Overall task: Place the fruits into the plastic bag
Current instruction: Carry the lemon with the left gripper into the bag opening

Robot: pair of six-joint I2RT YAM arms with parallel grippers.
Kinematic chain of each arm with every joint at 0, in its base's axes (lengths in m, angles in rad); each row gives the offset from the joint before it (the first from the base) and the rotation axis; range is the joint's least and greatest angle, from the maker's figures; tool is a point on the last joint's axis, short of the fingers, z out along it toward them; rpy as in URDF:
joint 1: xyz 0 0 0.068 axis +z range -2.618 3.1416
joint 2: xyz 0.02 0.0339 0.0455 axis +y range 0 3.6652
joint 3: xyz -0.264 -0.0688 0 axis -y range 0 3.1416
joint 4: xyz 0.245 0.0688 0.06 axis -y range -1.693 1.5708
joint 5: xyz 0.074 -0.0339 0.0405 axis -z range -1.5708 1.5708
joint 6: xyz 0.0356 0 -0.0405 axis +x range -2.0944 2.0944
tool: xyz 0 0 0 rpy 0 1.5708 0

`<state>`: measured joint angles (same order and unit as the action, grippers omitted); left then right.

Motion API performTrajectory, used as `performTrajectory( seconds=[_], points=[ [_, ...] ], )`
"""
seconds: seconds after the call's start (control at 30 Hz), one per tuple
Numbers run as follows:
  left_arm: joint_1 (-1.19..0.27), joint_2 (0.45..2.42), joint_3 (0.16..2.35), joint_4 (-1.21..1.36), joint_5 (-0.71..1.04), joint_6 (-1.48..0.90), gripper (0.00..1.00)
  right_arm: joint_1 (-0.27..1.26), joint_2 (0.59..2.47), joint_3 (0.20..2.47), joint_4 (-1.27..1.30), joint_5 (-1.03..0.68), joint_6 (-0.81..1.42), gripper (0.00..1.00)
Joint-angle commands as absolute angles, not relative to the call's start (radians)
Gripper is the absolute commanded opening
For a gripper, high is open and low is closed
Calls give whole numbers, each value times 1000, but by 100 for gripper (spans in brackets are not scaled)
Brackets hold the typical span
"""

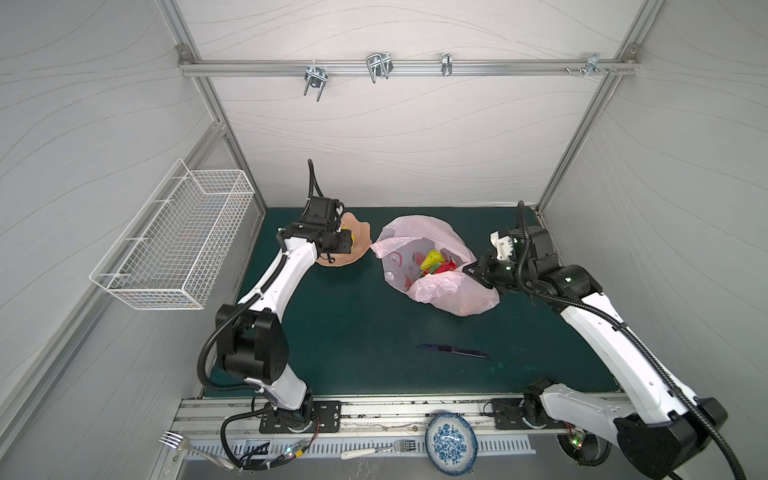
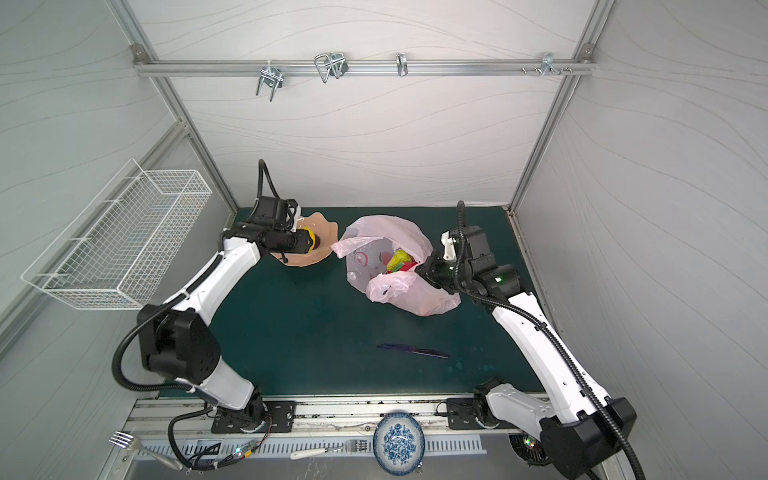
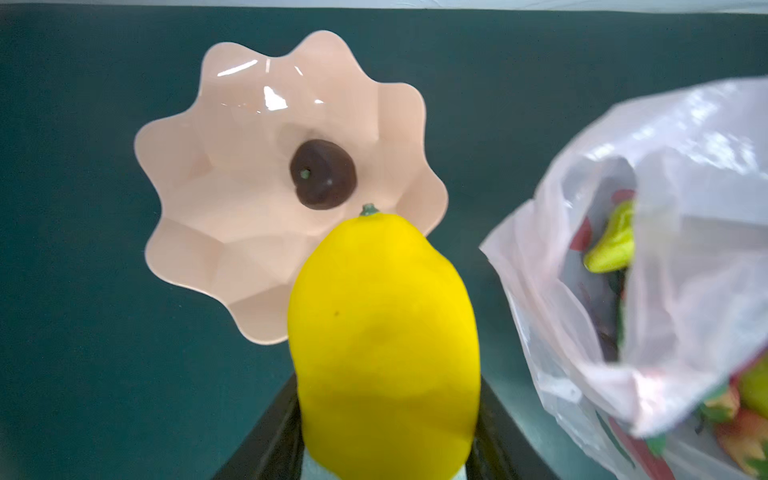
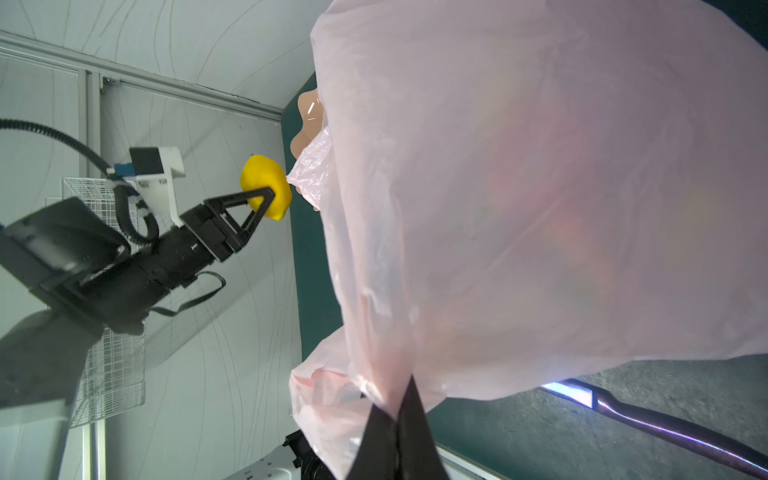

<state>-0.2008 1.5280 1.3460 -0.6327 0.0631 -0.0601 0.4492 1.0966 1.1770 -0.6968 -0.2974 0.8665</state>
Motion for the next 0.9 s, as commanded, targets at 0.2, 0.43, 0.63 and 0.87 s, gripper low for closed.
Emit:
performTrajectory(
  seconds=[0.2,0.43,0.63,0.87],
  points=[
    [-358,1228,1039,-505,162,96,21,442,1078,1170,-694,-312,864,0],
    [-417,1158,925,-582,191,193,20,442,1067,1165,-700,-312,864,0],
    [-464,1225,957,-604,181,254,20,442,1062,1164,-700,-313,862,0],
    [-522,1362,1055,-661,153,320,18,443,1055,1160,-703,-309,863,0]
  ],
)
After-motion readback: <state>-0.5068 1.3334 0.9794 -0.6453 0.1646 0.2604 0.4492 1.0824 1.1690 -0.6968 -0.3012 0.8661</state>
